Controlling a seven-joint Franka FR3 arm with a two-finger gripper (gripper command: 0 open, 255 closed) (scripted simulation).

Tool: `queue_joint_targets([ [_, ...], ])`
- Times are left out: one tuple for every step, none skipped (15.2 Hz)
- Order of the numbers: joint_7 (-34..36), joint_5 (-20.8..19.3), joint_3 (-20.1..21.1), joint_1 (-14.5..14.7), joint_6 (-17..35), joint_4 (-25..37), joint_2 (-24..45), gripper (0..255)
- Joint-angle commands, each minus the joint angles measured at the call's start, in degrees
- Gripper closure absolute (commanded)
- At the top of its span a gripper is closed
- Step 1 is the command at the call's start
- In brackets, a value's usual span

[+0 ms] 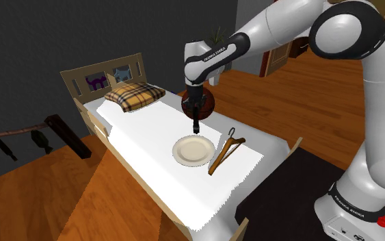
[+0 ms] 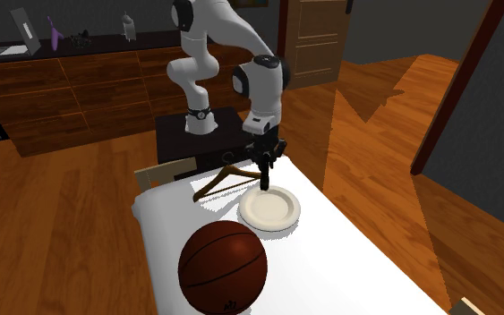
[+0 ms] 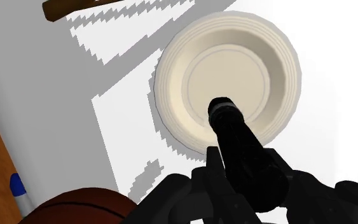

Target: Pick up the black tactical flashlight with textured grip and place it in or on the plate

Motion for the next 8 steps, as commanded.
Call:
queue_joint_targets([
  [2.4, -0.28, 0.55, 1.65, -0.34, -0.55, -0.93, 255],
  [3.21, -0.39, 0.76, 2.21, -0.56, -0.45, -1.06, 255],
  [3.2, -0.4, 0.75, 2.22, 0.07, -0.73, -0.72, 255],
  [3.2, -0.41, 0.75, 2.22, 0.7, -1.02, -0.37, 255],
  [3.19, -0.42, 0.75, 2.23, 1.32, -1.27, 0.0, 255],
  [3.18, -0.43, 0.74, 2.23, 1.94, -1.52, 0.37, 255],
  [3.18, -0.44, 0.73, 2.24, 2.55, -1.72, 0.77, 255],
  [3.17, -0.45, 0.73, 2.24, 3.17, -1.96, 1.15, 255],
])
